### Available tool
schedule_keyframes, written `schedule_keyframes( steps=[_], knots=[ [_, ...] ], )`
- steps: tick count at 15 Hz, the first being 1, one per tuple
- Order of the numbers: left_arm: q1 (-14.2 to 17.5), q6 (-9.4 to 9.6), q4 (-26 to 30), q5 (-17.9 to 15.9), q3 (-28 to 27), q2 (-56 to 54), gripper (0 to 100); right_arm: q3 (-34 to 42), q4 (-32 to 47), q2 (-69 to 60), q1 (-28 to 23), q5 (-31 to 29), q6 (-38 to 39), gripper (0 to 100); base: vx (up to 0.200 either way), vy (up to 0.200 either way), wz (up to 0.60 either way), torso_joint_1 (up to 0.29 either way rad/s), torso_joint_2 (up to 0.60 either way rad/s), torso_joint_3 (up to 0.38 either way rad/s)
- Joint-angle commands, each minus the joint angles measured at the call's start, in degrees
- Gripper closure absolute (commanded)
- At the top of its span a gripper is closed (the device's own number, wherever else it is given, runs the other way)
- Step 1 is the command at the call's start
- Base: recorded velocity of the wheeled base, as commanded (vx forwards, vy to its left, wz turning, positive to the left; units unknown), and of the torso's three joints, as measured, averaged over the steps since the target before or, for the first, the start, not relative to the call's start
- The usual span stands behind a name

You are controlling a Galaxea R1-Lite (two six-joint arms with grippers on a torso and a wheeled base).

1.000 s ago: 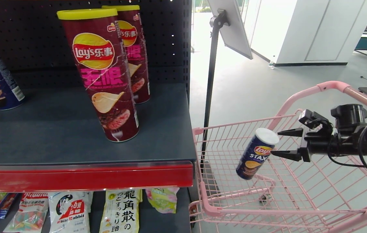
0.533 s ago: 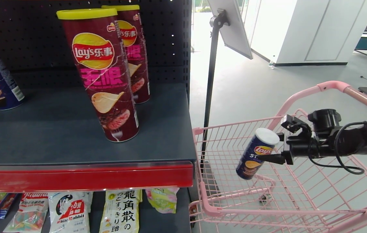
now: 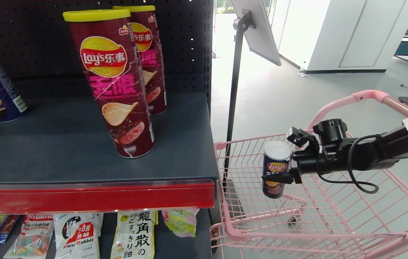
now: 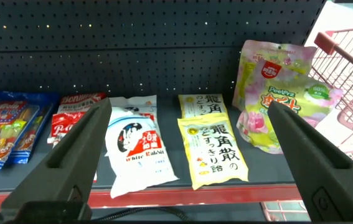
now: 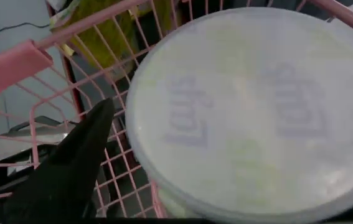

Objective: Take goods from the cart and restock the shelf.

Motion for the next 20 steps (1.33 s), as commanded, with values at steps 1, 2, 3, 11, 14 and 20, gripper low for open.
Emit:
schedule_keyframes(
  steps=[1, 2, 3, 11, 14, 20],
  knots=[
    [0.01, -0.04, -0.01, 0.02, 0.01, 0.05, 0, -0.3, -0.04, 0.21, 2.09, 0.13, 0.12, 100, 0.0, 0.0, 0.0, 0.0, 0.0, 0.0],
    [0.01, -0.04, -0.01, 0.02, 0.01, 0.05, 0, -0.3, -0.04, 0.47, 2.71, 0.13, 0.3, 100, 0.0, 0.0, 0.0, 0.0, 0.0, 0.0],
    [0.01, -0.04, -0.01, 0.02, 0.01, 0.05, 0, -0.21, -0.04, 0.56, 2.88, 0.13, 0.3, 100, 0.0, 0.0, 0.0, 0.0, 0.0, 0.0],
    [0.01, -0.04, -0.01, 0.02, 0.01, 0.05, 0, 0.93, 0.66, -10.86, -0.9, 0.22, 1.44, 100, 0.0, 0.0, 0.0, 0.0, 0.0, 0.0],
    [0.01, -0.04, -0.01, 0.02, 0.01, 0.05, 0, 2.16, 0.75, -22.73, -3.8, 1.71, 4.96, 100, 0.0, 0.0, 0.0, 0.0, 0.0, 0.0],
    [0.01, -0.04, -0.01, 0.02, 0.01, 0.05, 0, 7.44, 0.31, -39.78, 3.23, 1.71, 12.6, 100, 0.0, 0.0, 0.0, 0.0, 0.0, 0.0]
  ],
)
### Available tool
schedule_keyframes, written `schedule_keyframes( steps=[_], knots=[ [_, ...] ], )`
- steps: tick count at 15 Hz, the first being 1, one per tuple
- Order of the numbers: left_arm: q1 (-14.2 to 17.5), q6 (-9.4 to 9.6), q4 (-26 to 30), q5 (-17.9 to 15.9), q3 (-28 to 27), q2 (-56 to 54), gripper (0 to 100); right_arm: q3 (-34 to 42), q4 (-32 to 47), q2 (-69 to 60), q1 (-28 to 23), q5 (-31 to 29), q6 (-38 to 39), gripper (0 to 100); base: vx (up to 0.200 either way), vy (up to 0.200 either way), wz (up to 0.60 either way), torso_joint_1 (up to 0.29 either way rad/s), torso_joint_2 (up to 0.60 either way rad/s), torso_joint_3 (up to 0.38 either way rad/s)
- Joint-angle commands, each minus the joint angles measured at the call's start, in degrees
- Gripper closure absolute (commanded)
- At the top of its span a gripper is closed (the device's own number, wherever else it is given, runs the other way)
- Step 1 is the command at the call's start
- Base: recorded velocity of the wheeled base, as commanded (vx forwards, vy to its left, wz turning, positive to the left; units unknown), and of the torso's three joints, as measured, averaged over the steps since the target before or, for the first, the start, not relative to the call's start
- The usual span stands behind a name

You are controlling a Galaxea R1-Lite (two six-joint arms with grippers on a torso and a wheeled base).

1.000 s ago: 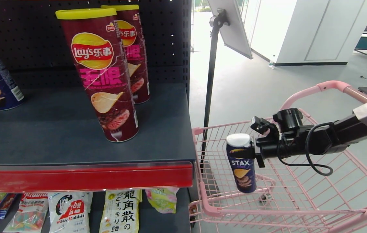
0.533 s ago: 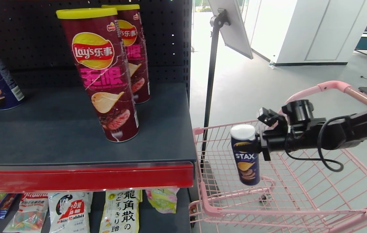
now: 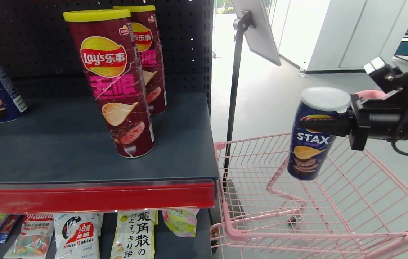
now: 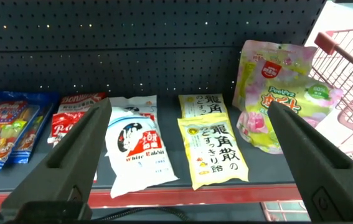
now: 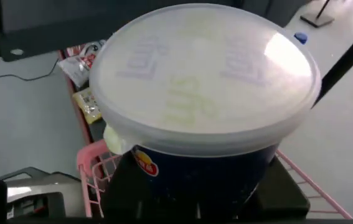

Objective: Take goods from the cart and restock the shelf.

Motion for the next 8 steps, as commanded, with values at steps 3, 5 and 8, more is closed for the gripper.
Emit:
schedule_keyframes(
  steps=[3, 5, 8],
  knots=[
    [0.01, -0.02, -0.01, 0.02, 0.01, 0.05, 0, 9.11, -0.17, -12.03, 11.61, -2.73, 0.47, 100, 0.0, 0.0, 0.0, 0.0, 0.0, 0.0],
    [0.01, -0.02, -0.01, 0.02, 0.01, 0.05, 0, 12.8, -0.25, -14.05, 14.51, -6.59, 0.21, 100, 0.0, 0.0, 0.0, 0.0, 0.0, 0.0],
    [0.01, -0.02, -0.01, 0.02, 0.01, 0.05, 0, 20.71, -0.34, -18.45, 15.91, -14.24, -0.58, 100, 0.0, 0.0, 0.0, 0.0, 0.0, 0.0]
  ],
)
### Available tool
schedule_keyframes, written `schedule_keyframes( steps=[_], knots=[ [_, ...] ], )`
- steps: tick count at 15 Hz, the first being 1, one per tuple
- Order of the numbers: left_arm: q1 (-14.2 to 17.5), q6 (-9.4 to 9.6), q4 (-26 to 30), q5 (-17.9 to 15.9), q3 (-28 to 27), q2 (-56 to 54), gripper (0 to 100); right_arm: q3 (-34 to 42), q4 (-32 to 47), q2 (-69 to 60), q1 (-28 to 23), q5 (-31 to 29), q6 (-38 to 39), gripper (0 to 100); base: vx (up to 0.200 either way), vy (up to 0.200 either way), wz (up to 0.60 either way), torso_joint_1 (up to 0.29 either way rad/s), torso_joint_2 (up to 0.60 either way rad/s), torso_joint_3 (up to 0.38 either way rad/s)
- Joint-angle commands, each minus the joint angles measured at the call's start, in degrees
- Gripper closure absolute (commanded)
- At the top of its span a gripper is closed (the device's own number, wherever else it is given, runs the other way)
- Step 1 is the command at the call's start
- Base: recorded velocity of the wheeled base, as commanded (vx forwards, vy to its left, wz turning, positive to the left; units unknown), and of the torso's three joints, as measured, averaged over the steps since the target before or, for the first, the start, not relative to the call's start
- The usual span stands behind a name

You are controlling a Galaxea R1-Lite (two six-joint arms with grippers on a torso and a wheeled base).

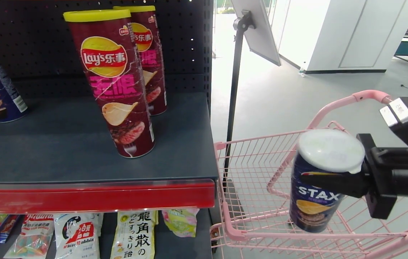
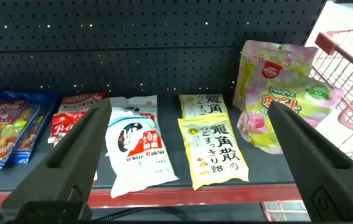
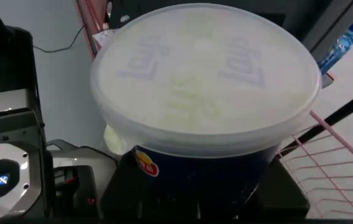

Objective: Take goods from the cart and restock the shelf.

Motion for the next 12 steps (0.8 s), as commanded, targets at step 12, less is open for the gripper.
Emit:
schedule_keyframes(
  steps=[12],
  knots=[
    [0.01, -0.02, 0.02, 0.04, 0.01, 0.05, 0, 3.28, 0.12, -5.08, 4.26, 0.64, 2.25, 100, 0.0, 0.0, 0.0, 0.079, -0.2, -0.122]
  ],
)
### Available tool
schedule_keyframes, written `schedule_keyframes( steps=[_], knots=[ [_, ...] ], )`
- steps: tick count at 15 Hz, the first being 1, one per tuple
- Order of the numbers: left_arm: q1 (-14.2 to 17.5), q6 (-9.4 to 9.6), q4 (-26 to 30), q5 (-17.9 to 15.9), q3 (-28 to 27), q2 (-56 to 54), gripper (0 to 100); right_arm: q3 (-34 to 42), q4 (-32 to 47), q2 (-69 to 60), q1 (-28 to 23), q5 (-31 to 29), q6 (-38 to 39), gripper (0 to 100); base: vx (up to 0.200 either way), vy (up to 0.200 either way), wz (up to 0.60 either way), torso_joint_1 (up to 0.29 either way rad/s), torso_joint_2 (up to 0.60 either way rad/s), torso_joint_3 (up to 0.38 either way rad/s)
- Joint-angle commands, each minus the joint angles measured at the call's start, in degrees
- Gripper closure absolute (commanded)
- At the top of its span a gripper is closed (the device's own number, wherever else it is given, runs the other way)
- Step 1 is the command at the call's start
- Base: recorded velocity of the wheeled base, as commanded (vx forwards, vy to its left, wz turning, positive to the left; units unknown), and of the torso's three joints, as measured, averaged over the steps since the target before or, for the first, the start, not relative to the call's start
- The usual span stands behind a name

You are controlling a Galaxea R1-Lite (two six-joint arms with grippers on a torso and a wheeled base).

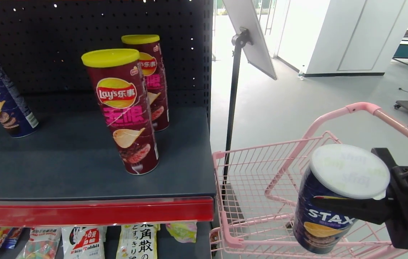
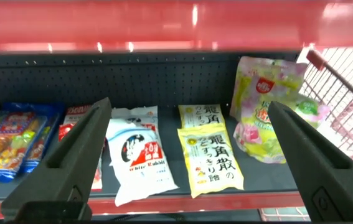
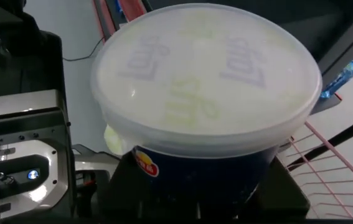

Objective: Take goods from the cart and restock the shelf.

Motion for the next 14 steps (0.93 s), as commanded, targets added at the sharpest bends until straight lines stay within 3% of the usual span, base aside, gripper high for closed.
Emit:
schedule_keyframes(
  steps=[1, 7, 14],
  knots=[
    [0.01, -0.04, 0.02, 0.02, 0.01, 0.05, 0, -0.61, 0.12, 0.04, 0.28, 0.51, 0.37, 100, 0.0, 0.0, 0.0, 0.232, -0.54, -0.32],
    [0.01, -0.04, 0.02, 0.02, 0.01, 0.05, 0, -1.67, 0.3, -0.05, 0.28, 0.51, 0.81, 100, 0.0, 0.0, 0.0, 0.245, -0.58, -0.338],
    [0.01, -0.04, 0.02, 0.02, 0.01, 0.05, 0, -1.41, 0.21, -0.75, 2.21, -0.11, 1.42, 100, 0.0, 0.0, 0.0, 0.177, -0.4, -0.22]
  ],
)
